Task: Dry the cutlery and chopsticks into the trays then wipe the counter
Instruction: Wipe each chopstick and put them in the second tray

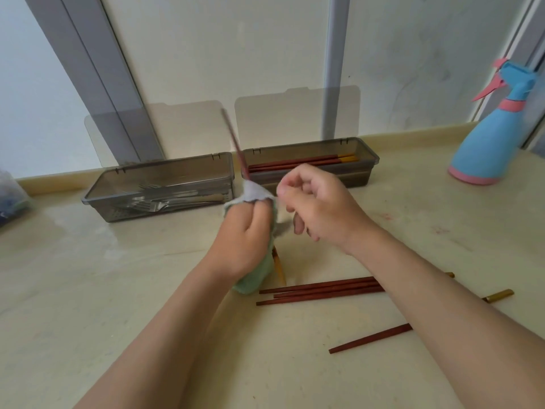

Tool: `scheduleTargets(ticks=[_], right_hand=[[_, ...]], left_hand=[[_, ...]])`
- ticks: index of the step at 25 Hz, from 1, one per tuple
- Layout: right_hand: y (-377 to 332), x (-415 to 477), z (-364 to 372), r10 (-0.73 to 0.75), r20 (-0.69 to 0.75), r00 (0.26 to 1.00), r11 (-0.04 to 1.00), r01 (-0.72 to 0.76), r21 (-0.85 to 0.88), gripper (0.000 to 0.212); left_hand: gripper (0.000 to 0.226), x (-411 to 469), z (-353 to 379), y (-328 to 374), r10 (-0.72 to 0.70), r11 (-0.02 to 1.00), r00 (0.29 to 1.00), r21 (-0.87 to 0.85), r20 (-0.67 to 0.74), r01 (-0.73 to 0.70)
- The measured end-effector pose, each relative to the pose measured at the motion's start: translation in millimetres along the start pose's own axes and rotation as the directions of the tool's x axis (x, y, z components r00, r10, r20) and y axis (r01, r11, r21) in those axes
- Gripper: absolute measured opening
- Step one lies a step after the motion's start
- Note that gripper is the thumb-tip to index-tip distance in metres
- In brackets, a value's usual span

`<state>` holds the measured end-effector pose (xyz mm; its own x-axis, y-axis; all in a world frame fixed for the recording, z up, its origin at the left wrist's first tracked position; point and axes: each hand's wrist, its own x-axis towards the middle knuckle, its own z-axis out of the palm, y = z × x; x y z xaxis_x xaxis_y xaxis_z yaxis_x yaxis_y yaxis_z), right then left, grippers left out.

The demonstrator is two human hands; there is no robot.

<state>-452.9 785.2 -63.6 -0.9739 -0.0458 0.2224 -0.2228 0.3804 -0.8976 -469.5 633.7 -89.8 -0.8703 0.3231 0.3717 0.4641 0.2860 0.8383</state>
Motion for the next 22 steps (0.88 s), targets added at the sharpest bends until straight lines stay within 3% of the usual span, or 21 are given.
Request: scheduleTargets(ticks=[3,6,10,13,17,22], right_hand=[[4.7,4.4,6.1,0.083,-0.057,0.995,0.969,-0.068,0.237,0.016],[9.9,10.2,5.9,0.186,-0.062,0.981,0.942,-0.16,0.294,0.017],[14.0,21.2,-12.6,0.368,-0.254,0.894,0.854,-0.217,0.472,0.014],[18.9,23.4,-19.3,0.424,-0.291,0.858,0.83,-0.24,0.503,0.014],[15.3,21.2,-14.7,0.355,-0.163,0.921,0.826,-0.227,0.515,0.009],[14.2,31.4,-42.5,0.405,-0.443,0.8,0.695,0.044,0.717,0.009]], left_hand=[[0.045,-3.6,3.6,0.4,-0.041,0.985,0.965,0.173,0.257,-0.004],[0.047,-1.6,3.4,1.3,-0.056,0.972,0.948,0.236,0.313,-0.02],[0.045,-5.1,9.0,9.7,-0.068,0.958,0.909,0.28,0.411,-0.055],[0.046,-6.2,7.1,10.4,-0.085,0.962,0.909,0.272,0.407,-0.032],[0.048,-6.2,1.8,6.4,-0.088,0.968,0.929,0.252,0.36,-0.006],[0.051,-4.0,-3.6,0.6,-0.106,0.974,0.947,0.223,0.303,0.038]])
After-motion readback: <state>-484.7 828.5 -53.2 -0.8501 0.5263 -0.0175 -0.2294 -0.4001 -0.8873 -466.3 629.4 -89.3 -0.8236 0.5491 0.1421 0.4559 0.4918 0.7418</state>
